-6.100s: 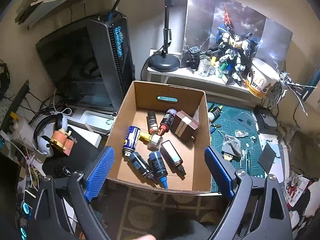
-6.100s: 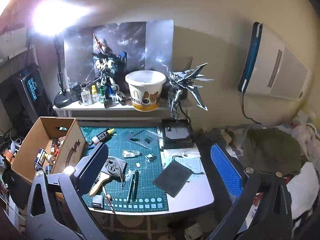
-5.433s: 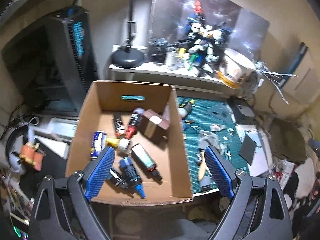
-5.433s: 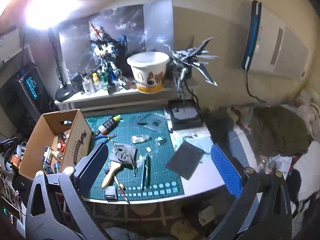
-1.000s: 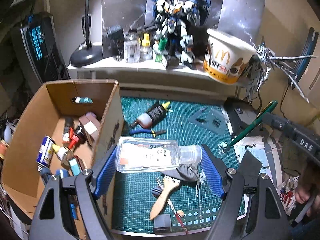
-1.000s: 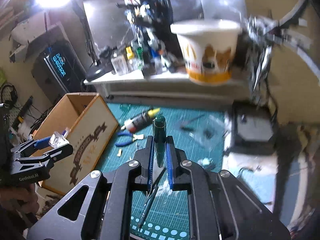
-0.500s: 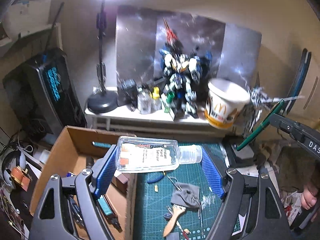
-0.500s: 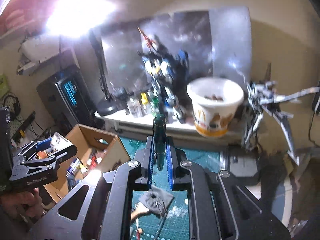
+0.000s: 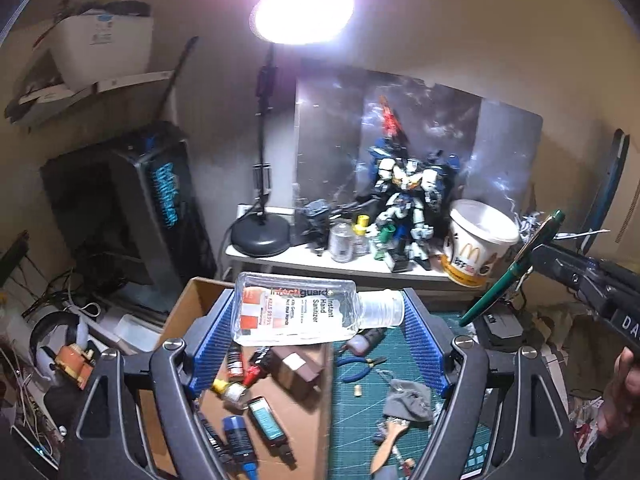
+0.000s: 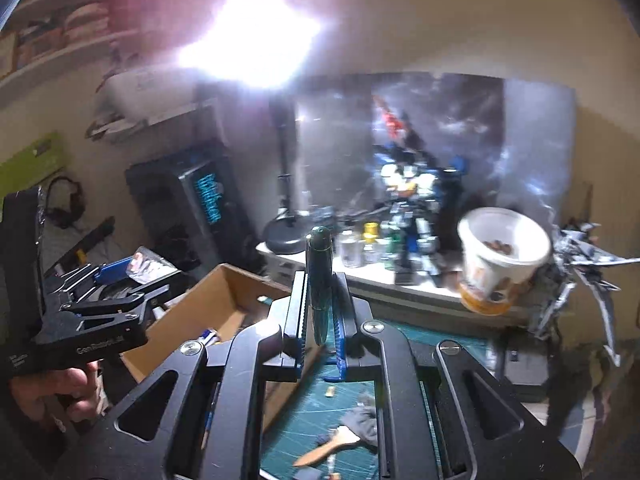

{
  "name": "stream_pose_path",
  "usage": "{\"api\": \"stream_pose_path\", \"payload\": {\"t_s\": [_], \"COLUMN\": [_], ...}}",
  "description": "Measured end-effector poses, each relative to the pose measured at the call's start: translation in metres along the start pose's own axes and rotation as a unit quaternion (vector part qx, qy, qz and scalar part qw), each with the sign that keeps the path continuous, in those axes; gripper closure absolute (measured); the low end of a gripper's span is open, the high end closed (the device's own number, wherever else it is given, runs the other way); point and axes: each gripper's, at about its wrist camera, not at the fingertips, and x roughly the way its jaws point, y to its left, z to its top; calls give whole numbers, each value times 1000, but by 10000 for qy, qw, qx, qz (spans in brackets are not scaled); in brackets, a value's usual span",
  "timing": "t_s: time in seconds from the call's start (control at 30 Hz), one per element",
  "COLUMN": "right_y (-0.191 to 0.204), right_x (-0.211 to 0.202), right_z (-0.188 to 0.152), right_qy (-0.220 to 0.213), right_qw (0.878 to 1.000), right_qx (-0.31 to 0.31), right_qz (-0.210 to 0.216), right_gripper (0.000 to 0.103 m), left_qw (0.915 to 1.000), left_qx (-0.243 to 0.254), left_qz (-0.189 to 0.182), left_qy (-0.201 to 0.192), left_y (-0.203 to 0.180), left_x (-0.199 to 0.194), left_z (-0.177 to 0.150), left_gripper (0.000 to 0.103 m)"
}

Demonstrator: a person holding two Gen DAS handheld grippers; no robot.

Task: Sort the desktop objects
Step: 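Carry the sanitizer and green pen in both tools over the cardboard box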

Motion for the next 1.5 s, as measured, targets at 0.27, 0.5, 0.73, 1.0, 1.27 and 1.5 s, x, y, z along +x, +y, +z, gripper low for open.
{"api": "stream_pose_path", "payload": {"t_s": [0.27, 0.5, 0.73, 1.0, 1.27, 1.5], "right_y": [68, 111, 127, 121, 96, 92], "right_x": [16, 18, 17, 22, 36, 52], "right_z": [-4, -1, 7, 11, 10, 8], "right_qy": [50, 51, -2, -81, -71, 47], "right_qw": [9998, 9998, 9993, 9972, 9950, 9942], "right_qx": [-94, -116, -208, -291, -170, -107], "right_qz": [156, 167, 311, 687, 984, 1070], "right_gripper": [92, 92, 92, 92, 92, 92], "left_qw": [10000, 9999, 9998, 9988, 9974, 9979], "left_qx": [-92, -138, -187, -192, -122, -91], "left_qz": [27, -2, 104, 439, 709, 624], "left_qy": [23, 41, -5, -86, 75, 115], "left_y": [57, 89, 95, 82, 71, 79], "left_x": [-15, -27, -37, -42, -31, -17], "left_z": [-7, -5, -1, 5, 8, 15], "left_gripper": [24, 24, 24, 24, 24, 24]}}
